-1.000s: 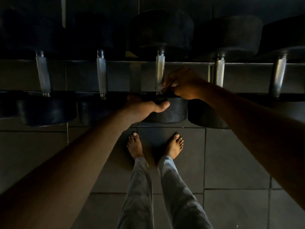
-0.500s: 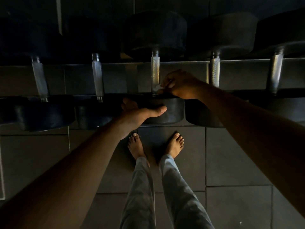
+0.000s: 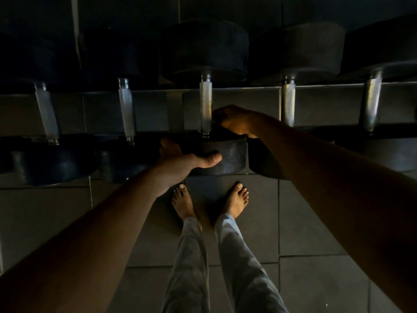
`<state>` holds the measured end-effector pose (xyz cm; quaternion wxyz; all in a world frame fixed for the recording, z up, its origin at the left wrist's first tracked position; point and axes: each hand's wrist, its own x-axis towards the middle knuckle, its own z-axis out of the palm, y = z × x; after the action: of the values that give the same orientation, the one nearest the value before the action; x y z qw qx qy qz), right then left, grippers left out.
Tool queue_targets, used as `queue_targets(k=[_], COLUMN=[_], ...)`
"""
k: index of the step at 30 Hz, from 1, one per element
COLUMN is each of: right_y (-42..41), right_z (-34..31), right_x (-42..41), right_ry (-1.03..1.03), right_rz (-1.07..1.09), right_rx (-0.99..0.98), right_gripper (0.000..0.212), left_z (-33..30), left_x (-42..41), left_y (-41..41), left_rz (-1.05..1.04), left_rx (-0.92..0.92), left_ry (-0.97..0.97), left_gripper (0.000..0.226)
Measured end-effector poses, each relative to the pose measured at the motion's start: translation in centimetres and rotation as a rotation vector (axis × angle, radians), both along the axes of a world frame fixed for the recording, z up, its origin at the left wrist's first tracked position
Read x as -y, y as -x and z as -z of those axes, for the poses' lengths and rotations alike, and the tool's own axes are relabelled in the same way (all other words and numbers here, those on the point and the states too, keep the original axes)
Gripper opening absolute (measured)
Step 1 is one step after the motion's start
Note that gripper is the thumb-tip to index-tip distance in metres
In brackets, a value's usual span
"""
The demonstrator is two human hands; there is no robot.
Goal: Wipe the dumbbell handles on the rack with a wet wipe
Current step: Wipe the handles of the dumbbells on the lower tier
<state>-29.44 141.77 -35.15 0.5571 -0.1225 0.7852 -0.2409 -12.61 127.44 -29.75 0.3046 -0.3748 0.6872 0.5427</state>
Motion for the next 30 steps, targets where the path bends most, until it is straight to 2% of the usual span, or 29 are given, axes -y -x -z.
queue_targets(k=[2,5,9,13,15,17,25,30], right_y=[0.1,0.1,-0.4,-1.1,-1.3,-1.4,-0.7,-0.7], right_z=[-0.1,0.0,0.3,-0.2,-0.6,-0.7,-1.8,-0.8], right_x=[-0.2,-1.1,-1.7,-1.7,-1.5,-1.2,-0.8,-0.3], right_ry=[0.001,0.037,0.079,0.180,0.266,0.319,0.290,0.313], right_rz=[0.011,0.079,0.134,0.124,0.072,-0.003,-0.276,-0.221], right_rx=[0.044,0.104,0.009,-0.160,-0.256,-0.349,-0.457,-0.563], right_gripper=[0.038,0.019,0.007,0.015,0.025,0.026,0.024,0.024], left_z=[0.0,-0.1,-0.1,-0.1,-0.1,-0.1,0.0,0.3], left_x=[0.1,0.2,0.2,0.3,0.4,0.4,0.3,0.2], left_y=[0.0,0.1,0.0,0.0,0.1,0.1,0.1,-0.1], left_rz=[-0.014,-0.017,-0.012,-0.028,-0.015,0.010,0.031,-0.018], left_rx=[0.017,0.033,0.066,0.060,0.064,0.077,0.079,0.045], left_ry=[0.006,0.001,-0.014,0.000,0.000,0.005,0.024,0.015], left_gripper=[0.139,0.141,0.144,0.144,0.146,0.153,0.156,0.149])
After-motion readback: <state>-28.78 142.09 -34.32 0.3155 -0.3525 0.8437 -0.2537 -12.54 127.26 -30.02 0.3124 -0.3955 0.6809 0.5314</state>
